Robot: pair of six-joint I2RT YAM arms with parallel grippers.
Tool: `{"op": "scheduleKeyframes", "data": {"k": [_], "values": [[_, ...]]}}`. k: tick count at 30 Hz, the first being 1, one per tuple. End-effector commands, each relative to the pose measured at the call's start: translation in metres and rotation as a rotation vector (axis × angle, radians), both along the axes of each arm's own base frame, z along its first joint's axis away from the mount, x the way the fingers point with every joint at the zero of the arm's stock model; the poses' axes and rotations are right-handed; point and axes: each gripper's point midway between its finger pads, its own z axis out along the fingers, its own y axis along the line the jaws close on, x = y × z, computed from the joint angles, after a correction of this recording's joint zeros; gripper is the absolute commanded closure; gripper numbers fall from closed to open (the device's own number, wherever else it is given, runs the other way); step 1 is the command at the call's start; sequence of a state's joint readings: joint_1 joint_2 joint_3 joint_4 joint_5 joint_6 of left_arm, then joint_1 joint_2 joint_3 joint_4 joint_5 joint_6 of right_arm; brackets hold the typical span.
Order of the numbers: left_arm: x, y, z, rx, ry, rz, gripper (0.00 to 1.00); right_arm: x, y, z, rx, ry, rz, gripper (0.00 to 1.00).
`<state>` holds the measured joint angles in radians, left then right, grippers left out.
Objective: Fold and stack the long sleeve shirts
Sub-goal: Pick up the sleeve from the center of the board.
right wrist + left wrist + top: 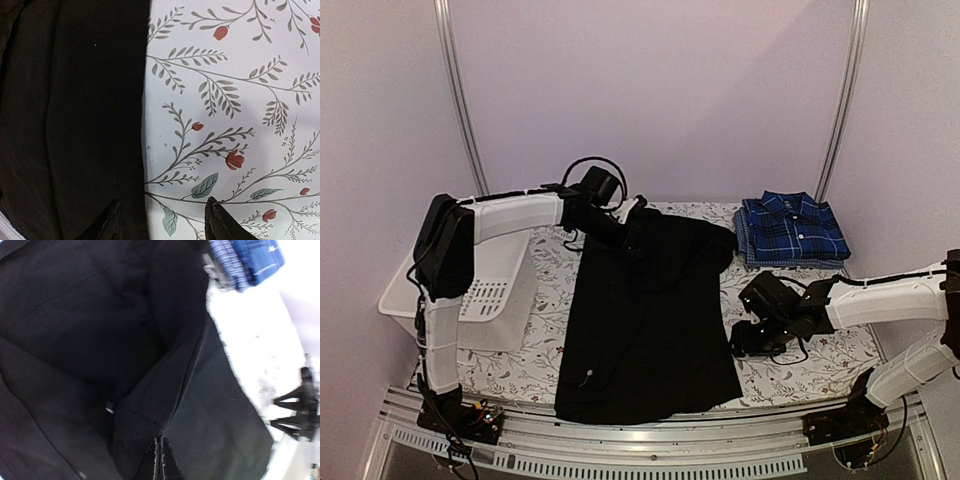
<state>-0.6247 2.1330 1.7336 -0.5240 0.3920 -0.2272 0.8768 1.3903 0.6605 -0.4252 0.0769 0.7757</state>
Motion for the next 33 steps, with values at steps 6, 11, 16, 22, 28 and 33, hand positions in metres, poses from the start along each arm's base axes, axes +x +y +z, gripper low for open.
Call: {"op": "scheduleKeyframes", "data": {"k": [6, 11, 16, 22, 28, 33], "values": [[-0.055, 0.009, 0.088, -0.332, 0.237, 0.169, 1.0, 0.0, -0.003, 0.002, -0.021, -0.008, -0.009, 0.45], [-0.054, 0.023, 0.026, -0.261, 0.348, 0.216, 1.0, 0.004, 0.0, 0.004, -0.026, -0.016, -0.001, 0.45], [-0.041, 0.042, -0.014, -0.136, 0.325, 0.253, 0.82, 0.008, 0.005, 0.006, -0.026, -0.021, 0.008, 0.45], [-0.03, 0.059, -0.024, -0.031, 0.223, 0.271, 0.57, 0.009, 0.005, 0.005, -0.032, -0.024, 0.012, 0.44], [-0.019, 0.074, -0.04, 0.082, 0.174, 0.315, 0.51, 0.009, 0.005, 0.006, -0.028, -0.025, 0.011, 0.44], [-0.016, 0.078, -0.05, 0.111, 0.17, 0.33, 0.51, 0.007, 0.003, 0.006, -0.024, -0.023, 0.007, 0.44]]}}
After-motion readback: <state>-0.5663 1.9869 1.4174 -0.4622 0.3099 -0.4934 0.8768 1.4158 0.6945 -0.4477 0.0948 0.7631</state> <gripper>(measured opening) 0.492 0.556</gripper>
